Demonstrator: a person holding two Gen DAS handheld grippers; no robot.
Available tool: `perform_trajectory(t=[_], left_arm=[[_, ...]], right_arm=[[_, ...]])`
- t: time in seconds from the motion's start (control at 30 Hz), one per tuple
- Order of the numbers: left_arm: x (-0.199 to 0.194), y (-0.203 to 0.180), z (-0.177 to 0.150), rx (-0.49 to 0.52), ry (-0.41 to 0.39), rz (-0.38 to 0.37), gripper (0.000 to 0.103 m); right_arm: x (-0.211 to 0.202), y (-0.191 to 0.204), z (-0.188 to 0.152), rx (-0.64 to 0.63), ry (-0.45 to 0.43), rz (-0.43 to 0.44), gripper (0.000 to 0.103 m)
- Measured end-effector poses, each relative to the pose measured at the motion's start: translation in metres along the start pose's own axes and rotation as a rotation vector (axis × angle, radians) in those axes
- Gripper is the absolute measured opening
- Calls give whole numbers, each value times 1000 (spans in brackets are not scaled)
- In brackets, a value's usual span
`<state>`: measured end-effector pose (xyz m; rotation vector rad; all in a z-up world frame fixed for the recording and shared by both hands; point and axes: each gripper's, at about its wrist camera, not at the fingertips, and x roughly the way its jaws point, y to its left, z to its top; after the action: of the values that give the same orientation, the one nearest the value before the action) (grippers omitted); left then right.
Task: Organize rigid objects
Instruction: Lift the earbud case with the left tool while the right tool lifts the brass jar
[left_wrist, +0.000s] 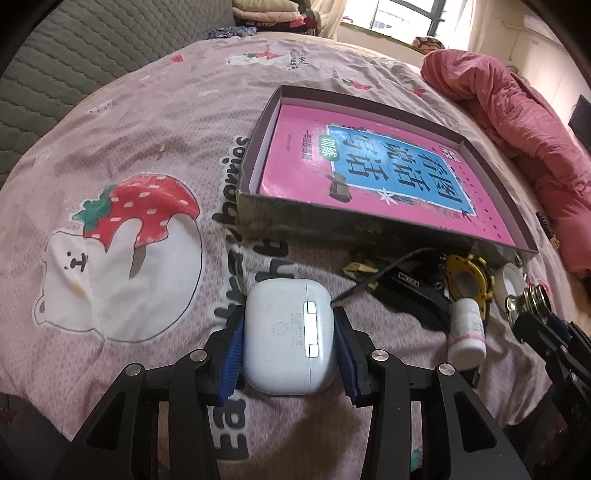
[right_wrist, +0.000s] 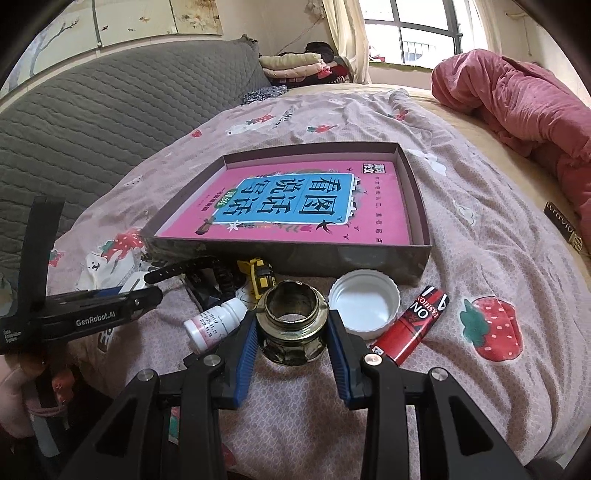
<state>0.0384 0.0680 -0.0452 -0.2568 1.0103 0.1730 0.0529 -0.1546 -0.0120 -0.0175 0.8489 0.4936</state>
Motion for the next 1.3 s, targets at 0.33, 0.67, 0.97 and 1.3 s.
perform_trajectory(t=[0.33, 0.67, 0.97, 1.3], left_arm=[[-24, 3, -5, 2, -26, 0, 45], [-45, -1, -5, 40, -107, 20, 45], [-52, -2, -1, 61, -166, 27, 45], [-53, -5, 4, 65, -199, 4, 45]], right_arm=[[-14, -1, 3, 4, -30, 6, 37], [-23, -2, 5, 2, -57, -2, 37], [-27, -8, 10, -3, -83, -30, 37], [-20, -10, 17, 1, -91, -61, 37]])
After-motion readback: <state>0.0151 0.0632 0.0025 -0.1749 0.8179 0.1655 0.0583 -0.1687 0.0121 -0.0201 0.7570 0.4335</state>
